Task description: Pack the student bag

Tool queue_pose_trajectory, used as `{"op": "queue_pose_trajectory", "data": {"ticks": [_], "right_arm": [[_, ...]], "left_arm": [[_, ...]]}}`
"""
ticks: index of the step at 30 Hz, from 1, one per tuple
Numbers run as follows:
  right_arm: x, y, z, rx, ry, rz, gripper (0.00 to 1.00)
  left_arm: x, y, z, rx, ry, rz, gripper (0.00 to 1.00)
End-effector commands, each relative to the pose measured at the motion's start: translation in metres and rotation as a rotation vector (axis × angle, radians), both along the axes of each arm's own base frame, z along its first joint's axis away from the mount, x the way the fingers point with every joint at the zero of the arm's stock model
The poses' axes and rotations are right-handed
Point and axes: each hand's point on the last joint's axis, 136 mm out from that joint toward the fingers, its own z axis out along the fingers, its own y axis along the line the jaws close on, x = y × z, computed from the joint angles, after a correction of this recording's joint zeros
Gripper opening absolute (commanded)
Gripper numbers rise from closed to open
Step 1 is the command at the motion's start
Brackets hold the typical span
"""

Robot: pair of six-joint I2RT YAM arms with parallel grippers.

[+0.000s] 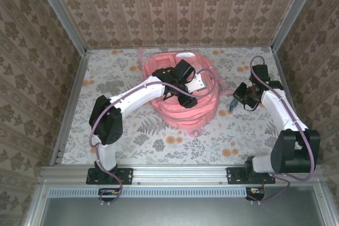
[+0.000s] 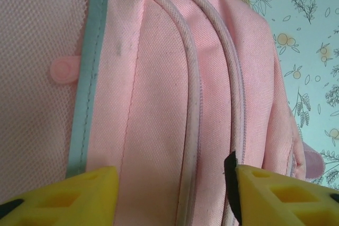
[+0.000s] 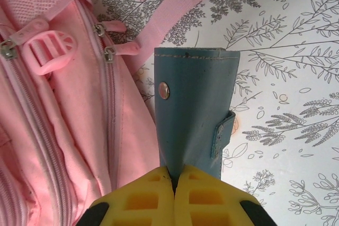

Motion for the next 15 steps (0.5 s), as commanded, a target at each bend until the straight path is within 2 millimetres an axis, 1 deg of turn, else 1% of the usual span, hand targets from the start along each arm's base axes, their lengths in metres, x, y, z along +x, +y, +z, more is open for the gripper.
{"op": "queue_pose_trajectory", "data": {"ticks": [1,3,7,9,12,15], "right_arm": [[-0.004,0.005,0.007,0.038,-0.02,-0.008,0.06],[-0.004,0.005,0.01,0.04,-0.027,-0.009,0.06],[-0.004,0.006,0.015,0.047,-0.042,-0.008,0.06],[-0.005,0.006,0.018,0.049,-0.048,-0.01,0.06],[-0.005,0.007,0.022,0.054,-0.058,-0.01,0.06],[-0.006,0.008,0.026,0.06,-0.071,-0.01,0.06]], "left_arm": [[-0.007,0.001,-0.004,0.033,0.035,-0.04,0.56],[-0.005,0.0,-0.002,0.034,0.029,-0.043,0.54],[-0.003,0.003,-0.007,0.067,0.024,-0.045,0.48],[-0.001,0.005,-0.01,0.09,0.02,-0.041,0.37],[0.001,0.006,-0.008,0.094,0.015,-0.042,0.26],[0.002,0.007,-0.005,0.094,0.007,-0.042,0.18]]}}
